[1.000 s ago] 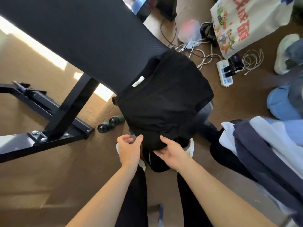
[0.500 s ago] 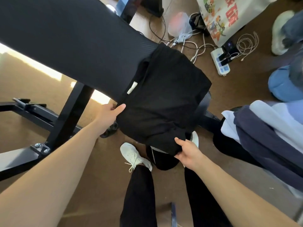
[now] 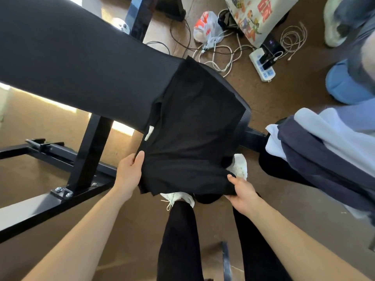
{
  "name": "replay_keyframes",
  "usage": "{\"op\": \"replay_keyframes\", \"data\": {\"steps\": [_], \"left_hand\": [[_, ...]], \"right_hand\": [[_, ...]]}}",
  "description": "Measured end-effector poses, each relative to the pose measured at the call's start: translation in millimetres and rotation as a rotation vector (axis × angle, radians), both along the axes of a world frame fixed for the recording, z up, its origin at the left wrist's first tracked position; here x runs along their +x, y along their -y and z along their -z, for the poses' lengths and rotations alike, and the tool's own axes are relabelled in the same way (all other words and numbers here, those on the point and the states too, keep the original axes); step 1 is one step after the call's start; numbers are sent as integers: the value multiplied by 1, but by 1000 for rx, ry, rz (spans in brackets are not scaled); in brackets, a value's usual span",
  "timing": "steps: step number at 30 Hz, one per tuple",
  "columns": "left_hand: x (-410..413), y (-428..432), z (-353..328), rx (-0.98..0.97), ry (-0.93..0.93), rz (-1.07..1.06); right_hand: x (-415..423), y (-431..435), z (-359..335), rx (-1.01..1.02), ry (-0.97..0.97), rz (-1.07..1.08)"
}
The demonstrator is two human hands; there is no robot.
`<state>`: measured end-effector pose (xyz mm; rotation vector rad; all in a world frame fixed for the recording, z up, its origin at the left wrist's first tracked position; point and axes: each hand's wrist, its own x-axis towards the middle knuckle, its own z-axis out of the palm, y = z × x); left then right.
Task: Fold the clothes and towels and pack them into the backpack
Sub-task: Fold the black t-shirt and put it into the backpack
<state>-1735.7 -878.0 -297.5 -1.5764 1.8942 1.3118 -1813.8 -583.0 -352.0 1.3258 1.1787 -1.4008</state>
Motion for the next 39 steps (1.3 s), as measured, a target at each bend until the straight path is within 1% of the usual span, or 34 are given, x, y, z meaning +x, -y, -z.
{"op": "replay_keyframes", "data": {"steps": [2, 6, 9, 11, 13, 14, 15, 16, 18, 19, 20, 22, 23, 25, 26, 27, 29, 31, 33, 36, 38, 39], "left_hand": [[-4, 0, -3, 40, 12, -123], [-42, -7, -12, 0, -33, -386], [-96, -15, -19, 131, -113, -514], [-143, -18, -23, 220, -173, -652], [-187, -20, -26, 303, -300, -824], [-203, -22, -25, 323, -376, -833], [-215, -24, -22, 306, -434, -769], [-220, -27, -18, 219, -455, -600], [-211, -37, -5, -70, -423, -87], [-201, -42, 3, -167, -405, 122], [-190, -46, 11, -225, -386, 256], [-170, -48, 25, -355, -356, 398], [-161, -48, 32, -447, -306, 487], [-146, -44, 47, -629, -160, 682], [-141, -42, 53, -685, -83, 731], [-138, -40, 58, -716, -23, 737], [-136, -41, 67, -754, 31, 715], [-139, -45, 74, -769, 37, 706], [-146, -48, 78, -766, 31, 696], [-156, -51, 80, -726, 9, 693], [-156, -49, 82, -677, -3, 717], [-154, -46, 83, -623, -21, 694]], "right_hand": [[-8, -2, -1, 16, 11, 75], [-38, -1, 2, 26, -18, 238], [-70, 1, 9, 3, -16, 381], [-98, 2, 11, -23, -15, 483], [-127, 3, 14, -74, -69, 609], [-139, 3, 17, -118, -94, 685], [-148, 3, 21, -144, -118, 706], [-154, 4, 25, -148, -141, 639], [-152, 7, 32, -49, -185, 256], [-144, 9, 36, 17, -216, 48], [-137, 10, 42, 77, -252, -115], [-123, 11, 56, 157, -308, -331], [-118, 11, 64, 188, -330, -427], [-113, 10, 76, 267, -369, -631], [-113, 9, 81, 319, -373, -708], [-114, 9, 87, 372, -364, -751], [-115, 10, 99, 387, -341, -725], [-114, 13, 112, 323, -315, -613], [-110, 17, 124, 316, -298, -542], [-102, 20, 141, 346, -319, -458], [-97, 20, 148, 305, -311, -367], [-95, 19, 148, 265, -299, -316]]}}
